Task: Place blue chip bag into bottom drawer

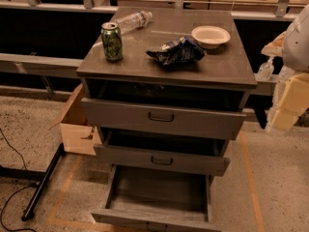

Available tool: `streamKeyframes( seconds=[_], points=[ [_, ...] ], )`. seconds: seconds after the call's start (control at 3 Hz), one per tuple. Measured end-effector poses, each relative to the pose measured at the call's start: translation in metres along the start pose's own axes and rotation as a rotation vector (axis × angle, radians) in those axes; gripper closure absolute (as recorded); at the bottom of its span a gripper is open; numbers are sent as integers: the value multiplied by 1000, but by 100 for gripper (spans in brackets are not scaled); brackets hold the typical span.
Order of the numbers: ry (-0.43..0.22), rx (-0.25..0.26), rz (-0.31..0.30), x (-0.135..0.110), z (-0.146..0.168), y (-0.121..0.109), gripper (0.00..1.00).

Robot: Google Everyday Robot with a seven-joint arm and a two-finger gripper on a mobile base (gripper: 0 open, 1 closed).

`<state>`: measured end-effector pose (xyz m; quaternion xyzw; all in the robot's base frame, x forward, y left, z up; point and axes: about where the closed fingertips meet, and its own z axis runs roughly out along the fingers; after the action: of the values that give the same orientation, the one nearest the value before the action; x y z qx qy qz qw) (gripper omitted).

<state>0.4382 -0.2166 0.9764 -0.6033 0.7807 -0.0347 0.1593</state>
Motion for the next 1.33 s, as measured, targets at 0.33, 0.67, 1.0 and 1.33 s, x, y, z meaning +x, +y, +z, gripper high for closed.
streamKeyframes(
  seconds=[0.33, 0.67, 1.0, 1.33],
  points=[
    [0, 0, 0, 0, 0, 0, 0],
    [-82, 41, 43, -5, 8, -18, 0],
    [-202, 163, 103, -18, 17, -69, 0],
    [-293, 300, 134, -35, 24, -135, 0]
  ],
)
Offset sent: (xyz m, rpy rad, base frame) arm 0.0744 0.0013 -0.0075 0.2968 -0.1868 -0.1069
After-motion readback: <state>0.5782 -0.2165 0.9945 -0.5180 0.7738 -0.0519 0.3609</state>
